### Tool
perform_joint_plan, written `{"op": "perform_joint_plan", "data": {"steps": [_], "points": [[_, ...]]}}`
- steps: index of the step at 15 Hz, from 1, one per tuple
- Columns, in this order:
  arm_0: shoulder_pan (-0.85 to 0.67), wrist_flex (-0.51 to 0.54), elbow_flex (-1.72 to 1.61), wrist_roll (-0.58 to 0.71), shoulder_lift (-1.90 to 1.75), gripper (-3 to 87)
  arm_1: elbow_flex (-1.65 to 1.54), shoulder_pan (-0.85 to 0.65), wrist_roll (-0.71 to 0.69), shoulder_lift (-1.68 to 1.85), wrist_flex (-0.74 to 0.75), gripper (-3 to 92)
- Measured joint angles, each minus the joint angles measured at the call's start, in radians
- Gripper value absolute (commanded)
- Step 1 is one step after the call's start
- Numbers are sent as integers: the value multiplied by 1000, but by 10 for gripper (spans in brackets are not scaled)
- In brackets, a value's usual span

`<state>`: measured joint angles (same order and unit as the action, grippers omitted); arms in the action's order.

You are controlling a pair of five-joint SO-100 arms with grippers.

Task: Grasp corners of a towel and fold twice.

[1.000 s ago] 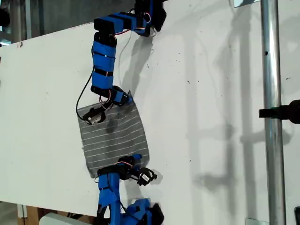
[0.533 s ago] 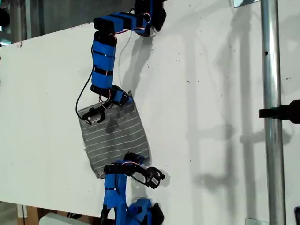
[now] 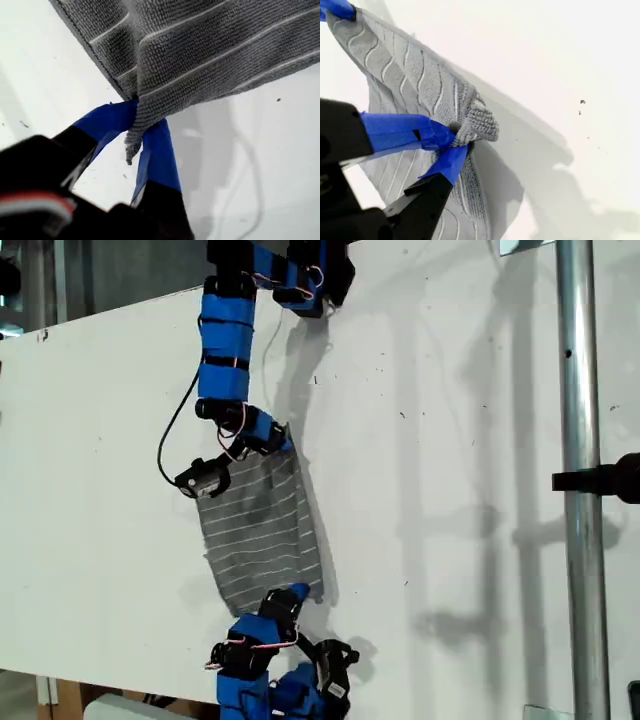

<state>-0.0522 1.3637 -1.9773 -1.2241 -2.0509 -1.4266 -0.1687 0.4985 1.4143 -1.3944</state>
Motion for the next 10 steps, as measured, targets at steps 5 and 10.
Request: {"op": "perform_joint_plan", "data": {"steps": [5,10], "points": [[78,12,-11,-100,-43,-28,3,78,83,92,-9,-2],[-359,-34,-104,212,-46,-28,83,-270,-97,-54,218,-2]]}}
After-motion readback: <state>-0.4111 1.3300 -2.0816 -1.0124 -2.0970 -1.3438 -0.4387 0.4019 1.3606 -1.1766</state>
